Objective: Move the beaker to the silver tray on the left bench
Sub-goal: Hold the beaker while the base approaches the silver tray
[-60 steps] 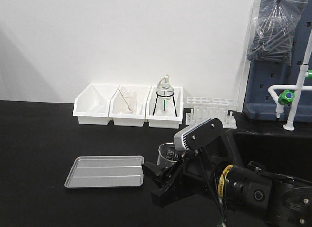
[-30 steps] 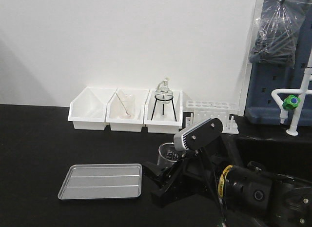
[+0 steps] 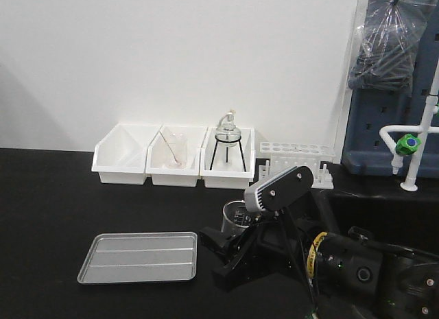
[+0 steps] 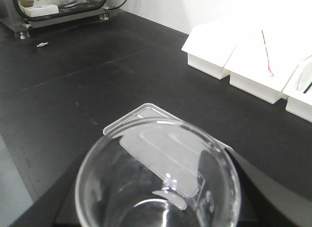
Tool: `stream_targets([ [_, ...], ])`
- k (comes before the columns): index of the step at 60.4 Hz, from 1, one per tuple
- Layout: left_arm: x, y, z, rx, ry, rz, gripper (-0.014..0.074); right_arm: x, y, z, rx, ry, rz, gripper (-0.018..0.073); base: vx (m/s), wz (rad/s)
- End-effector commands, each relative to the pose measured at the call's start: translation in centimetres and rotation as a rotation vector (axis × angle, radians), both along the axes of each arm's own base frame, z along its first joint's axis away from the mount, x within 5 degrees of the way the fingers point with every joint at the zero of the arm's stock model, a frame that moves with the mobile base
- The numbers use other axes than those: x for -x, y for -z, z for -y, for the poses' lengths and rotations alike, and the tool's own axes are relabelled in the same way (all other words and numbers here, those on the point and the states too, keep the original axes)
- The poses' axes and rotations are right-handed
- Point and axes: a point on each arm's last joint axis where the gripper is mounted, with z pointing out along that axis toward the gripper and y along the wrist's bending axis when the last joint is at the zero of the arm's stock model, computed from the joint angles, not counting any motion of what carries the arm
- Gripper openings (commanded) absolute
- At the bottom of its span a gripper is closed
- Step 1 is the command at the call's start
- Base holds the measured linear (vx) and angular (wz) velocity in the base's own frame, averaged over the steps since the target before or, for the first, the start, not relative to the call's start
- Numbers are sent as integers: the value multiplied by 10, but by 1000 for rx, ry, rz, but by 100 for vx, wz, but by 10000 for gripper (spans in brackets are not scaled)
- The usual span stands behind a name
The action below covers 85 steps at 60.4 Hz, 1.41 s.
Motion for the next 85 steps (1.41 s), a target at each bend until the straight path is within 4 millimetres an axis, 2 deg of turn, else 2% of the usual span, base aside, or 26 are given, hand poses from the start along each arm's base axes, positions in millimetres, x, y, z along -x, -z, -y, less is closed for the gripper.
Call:
stream_targets([
  [1,-2,-1,0,5,-3,66,1,5,-26,0,-75,-26,73,-11,0,0],
  [85,-2,-1,0,5,-3,66,1,5,-26,0,-74,-25,72,-11,7,-1],
])
